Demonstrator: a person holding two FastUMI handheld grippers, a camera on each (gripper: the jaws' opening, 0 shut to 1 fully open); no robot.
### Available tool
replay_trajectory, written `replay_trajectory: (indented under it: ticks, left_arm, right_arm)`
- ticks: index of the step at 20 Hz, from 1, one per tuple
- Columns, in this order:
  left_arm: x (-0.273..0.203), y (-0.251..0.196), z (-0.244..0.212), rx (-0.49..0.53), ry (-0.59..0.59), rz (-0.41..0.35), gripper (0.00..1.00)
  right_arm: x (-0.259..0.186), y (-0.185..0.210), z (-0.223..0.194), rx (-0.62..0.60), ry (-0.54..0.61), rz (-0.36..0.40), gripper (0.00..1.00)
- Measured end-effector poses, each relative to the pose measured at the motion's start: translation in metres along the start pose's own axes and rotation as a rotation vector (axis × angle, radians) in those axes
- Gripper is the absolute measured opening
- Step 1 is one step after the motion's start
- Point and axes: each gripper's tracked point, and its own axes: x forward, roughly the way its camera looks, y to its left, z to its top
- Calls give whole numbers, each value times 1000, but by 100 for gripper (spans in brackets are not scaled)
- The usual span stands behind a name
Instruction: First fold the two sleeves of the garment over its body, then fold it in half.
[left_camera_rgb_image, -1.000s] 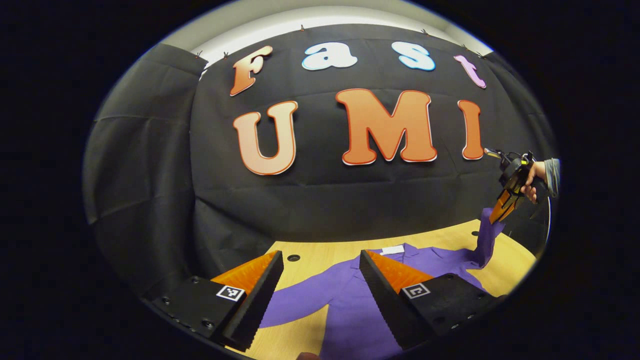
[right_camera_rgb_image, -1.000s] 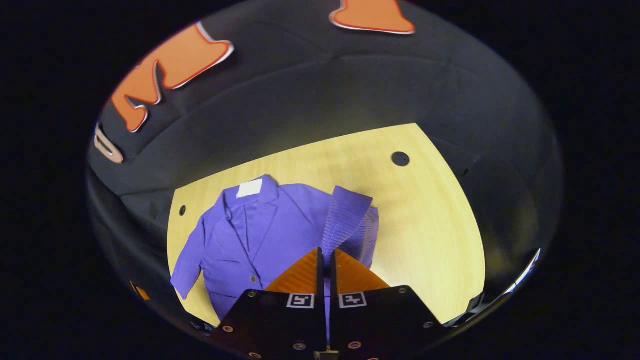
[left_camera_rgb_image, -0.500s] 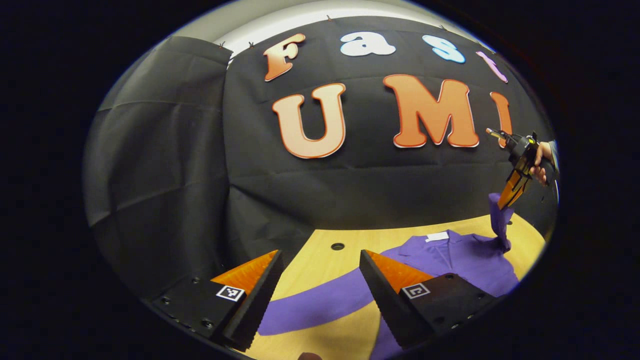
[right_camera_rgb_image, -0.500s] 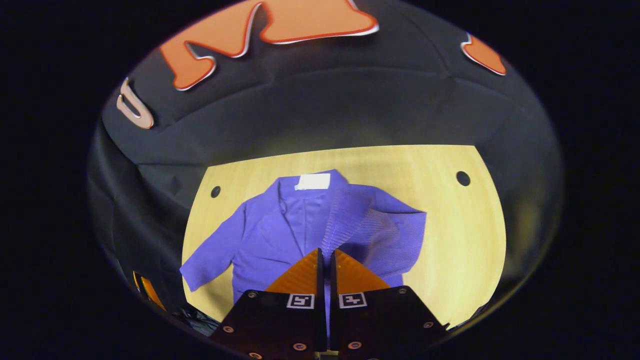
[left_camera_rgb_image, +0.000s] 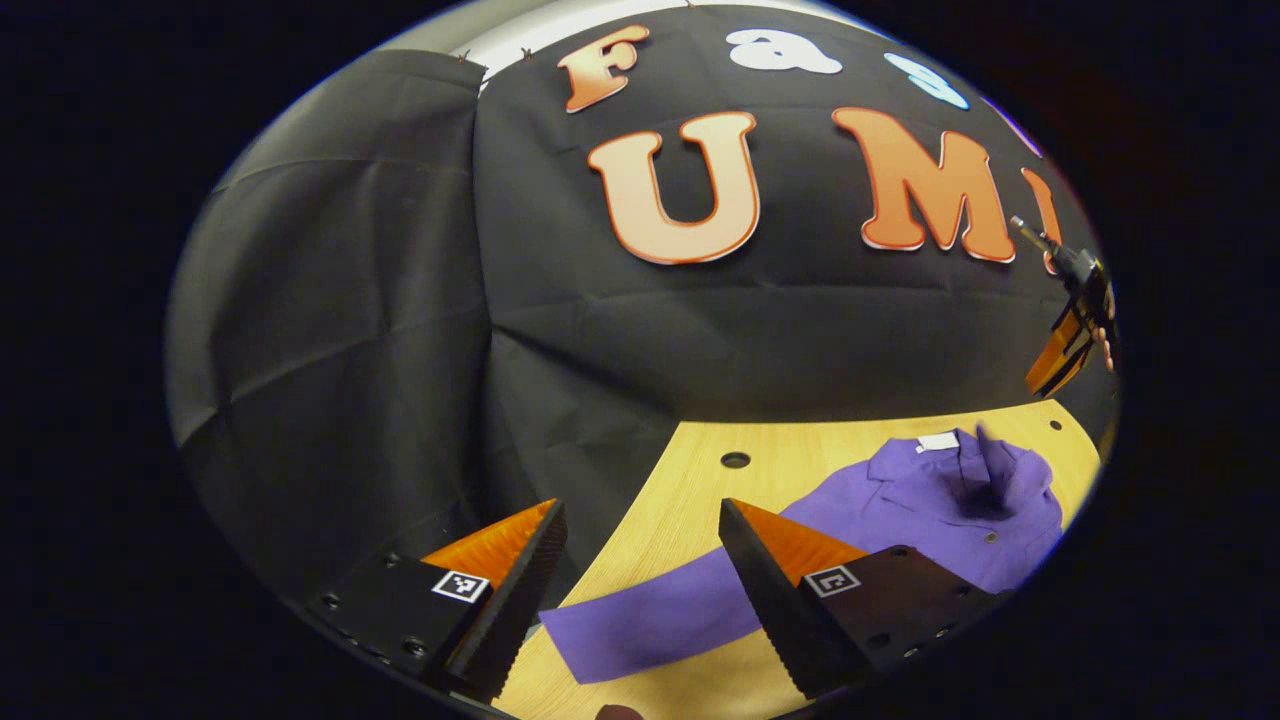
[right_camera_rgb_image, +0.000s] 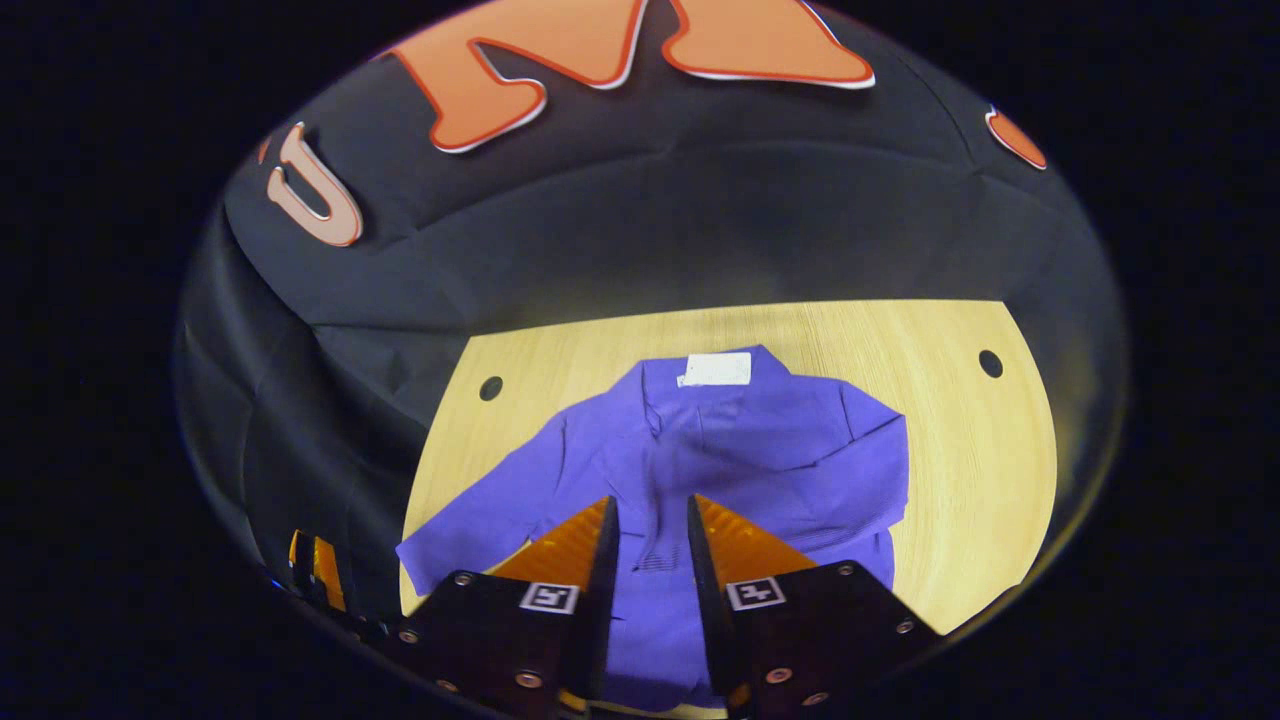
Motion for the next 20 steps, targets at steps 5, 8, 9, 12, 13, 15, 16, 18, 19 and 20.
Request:
replay_trajectory:
  ticks: [5,8,9,12,13,15,16,18,19,20]
  left_arm:
    - [24,12,-45,-61,180,-10,98]
    - [31,18,-75,-130,329,-10,98]
    - [32,20,-86,-149,380,-7,99]
    - [30,24,-117,-231,525,22,99]
    - [31,24,-125,-259,567,31,99]
    - [32,27,-144,-285,661,48,99]
    - [30,26,-152,-294,708,46,99]
    - [27,23,-170,-316,805,35,100]
    - [27,23,-176,-333,835,33,100]
    - [26,23,-182,-352,867,24,99]
  right_arm:
    - [-45,4,22,-75,-223,-12,78]
    - [-77,-3,28,-117,-351,-29,92]
    - [-88,-5,29,-134,-385,-33,93]
    - [-117,1,19,-171,-443,33,95]
    - [-126,0,13,-185,-449,43,95]
    - [-145,-10,9,-221,-492,16,95]
    - [-155,-14,10,-240,-521,-2,95]
    - [-174,-22,11,-264,-578,-31,95]
    - [-183,-27,11,-269,-600,-45,95]
    - [-191,-30,9,-276,-620,-59,95]
